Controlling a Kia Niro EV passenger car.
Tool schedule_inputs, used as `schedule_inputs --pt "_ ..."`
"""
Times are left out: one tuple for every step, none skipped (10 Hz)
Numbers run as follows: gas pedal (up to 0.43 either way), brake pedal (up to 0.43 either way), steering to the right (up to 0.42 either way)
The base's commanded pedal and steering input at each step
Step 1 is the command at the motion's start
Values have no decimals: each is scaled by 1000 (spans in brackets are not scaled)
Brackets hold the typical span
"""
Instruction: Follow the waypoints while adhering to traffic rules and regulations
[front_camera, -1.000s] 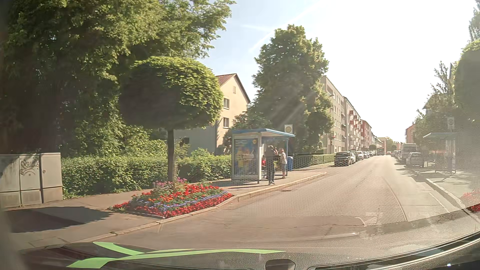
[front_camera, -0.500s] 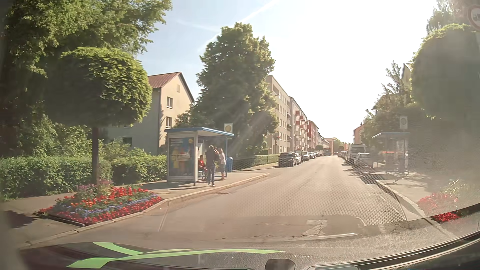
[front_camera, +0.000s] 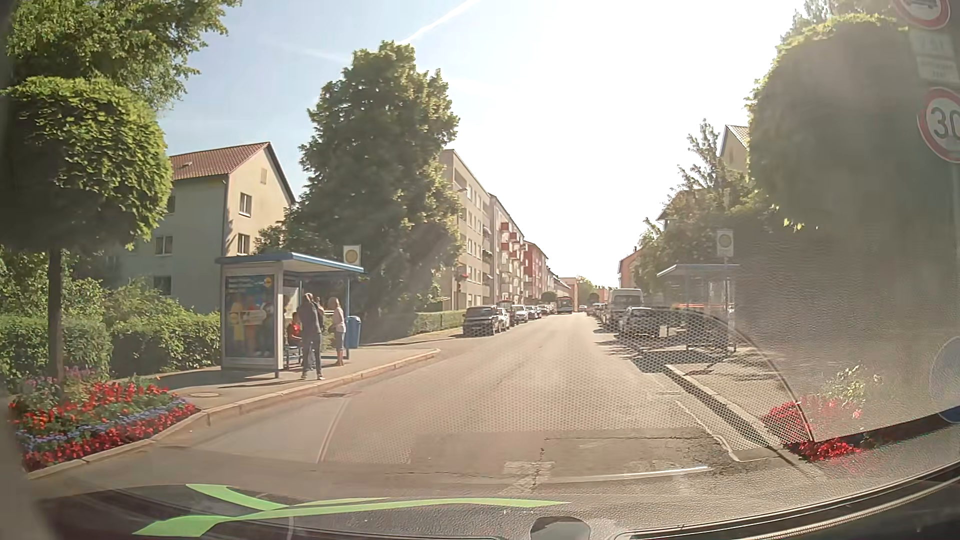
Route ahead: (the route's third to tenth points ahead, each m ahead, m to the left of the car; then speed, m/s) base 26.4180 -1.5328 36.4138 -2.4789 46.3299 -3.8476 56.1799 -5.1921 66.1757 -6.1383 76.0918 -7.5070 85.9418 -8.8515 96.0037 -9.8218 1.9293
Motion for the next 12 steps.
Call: schedule_inputs --pt "39 0 480" --pt "39 0 461" --pt "39 0 441" --pt "39 0 405" --pt "39 0 329" --pt "28 0 258" --pt "20 0 166" --pt "20 0 112" --pt "0 0 65" --pt "0 0 49" --pt "0 0 41" --pt "0 0 30"
